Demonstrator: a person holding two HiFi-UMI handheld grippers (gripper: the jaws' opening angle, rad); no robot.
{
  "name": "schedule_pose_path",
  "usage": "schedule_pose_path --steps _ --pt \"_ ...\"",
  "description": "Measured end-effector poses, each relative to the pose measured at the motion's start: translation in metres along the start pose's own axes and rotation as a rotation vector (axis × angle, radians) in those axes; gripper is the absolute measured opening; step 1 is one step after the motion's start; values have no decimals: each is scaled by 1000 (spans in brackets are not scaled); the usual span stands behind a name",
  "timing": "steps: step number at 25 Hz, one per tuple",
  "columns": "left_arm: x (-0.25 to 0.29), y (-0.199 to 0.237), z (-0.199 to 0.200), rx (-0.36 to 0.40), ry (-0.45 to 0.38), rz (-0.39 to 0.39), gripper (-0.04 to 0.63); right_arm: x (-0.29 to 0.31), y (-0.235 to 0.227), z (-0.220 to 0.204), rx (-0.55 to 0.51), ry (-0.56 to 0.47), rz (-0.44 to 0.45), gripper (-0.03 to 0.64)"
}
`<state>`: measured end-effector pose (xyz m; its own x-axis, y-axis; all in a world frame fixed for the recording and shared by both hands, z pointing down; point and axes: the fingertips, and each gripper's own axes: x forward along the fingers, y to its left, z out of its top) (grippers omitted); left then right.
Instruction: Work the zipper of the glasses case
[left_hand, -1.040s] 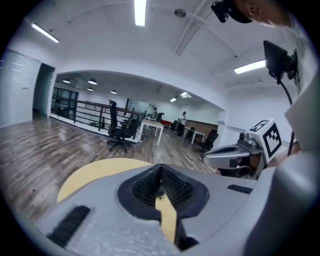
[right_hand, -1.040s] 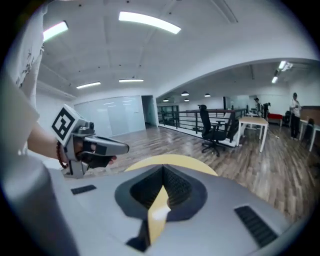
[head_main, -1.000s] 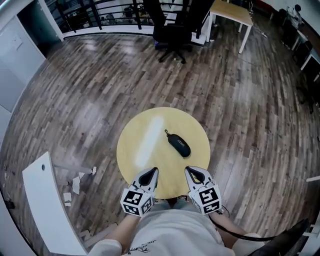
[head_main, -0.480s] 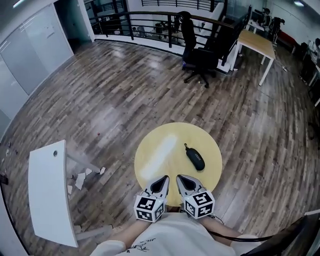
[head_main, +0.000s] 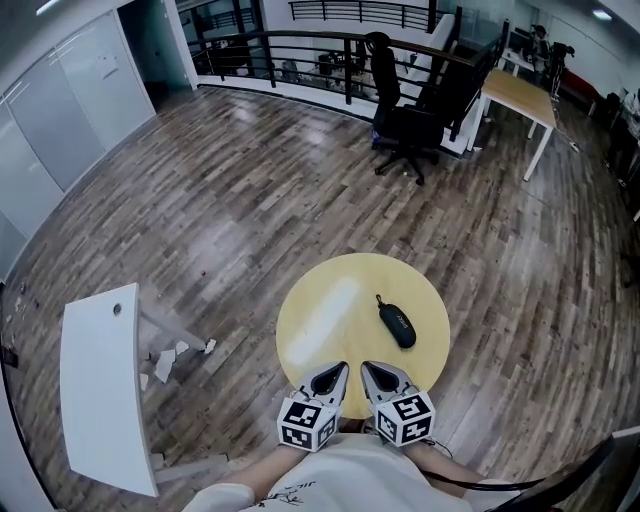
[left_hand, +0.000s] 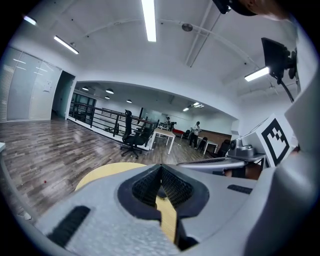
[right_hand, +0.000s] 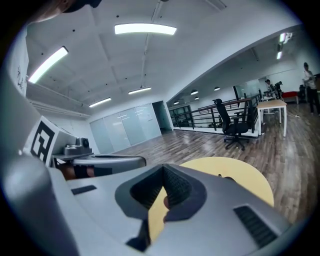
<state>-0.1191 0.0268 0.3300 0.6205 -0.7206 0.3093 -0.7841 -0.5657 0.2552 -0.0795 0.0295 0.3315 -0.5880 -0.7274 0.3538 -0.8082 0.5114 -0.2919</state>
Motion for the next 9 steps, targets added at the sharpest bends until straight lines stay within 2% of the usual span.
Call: schedule_pose_path --steps 9 --pt "-1 -8 -4 3 5 -16 6 -4 5 -7 -16 12 4 1"
